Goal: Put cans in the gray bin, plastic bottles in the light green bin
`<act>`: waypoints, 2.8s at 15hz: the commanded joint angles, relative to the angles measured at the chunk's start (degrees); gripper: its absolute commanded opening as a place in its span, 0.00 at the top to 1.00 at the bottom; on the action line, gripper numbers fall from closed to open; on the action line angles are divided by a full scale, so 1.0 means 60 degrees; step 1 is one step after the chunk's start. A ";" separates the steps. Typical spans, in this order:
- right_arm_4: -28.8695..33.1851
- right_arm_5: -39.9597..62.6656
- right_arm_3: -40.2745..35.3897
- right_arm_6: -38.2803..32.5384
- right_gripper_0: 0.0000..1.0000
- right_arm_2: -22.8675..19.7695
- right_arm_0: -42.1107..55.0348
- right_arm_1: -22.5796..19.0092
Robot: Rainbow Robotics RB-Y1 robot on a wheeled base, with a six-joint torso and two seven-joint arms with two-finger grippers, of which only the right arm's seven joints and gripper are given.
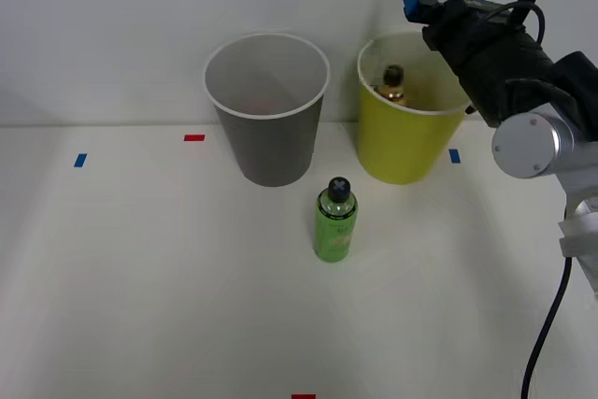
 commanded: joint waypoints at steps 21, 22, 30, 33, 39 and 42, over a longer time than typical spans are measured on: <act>0.1920 -0.3833 -0.3675 0.0413 0.04 -0.0903 0.7104 0.0372; 0.2154 -0.3936 -0.3690 0.0427 0.04 -0.0903 0.7368 0.0416; 0.3223 -0.4697 -0.3675 0.0457 0.04 -0.0230 0.9770 0.0900; 0.3238 -0.4727 -0.3675 0.0383 0.04 0.0005 1.0488 0.1559; 0.3516 -0.5137 -0.3675 0.0193 0.04 0.0972 1.1499 0.2101; 0.4718 -0.5489 -0.3675 0.0120 0.04 0.1162 1.1924 0.2599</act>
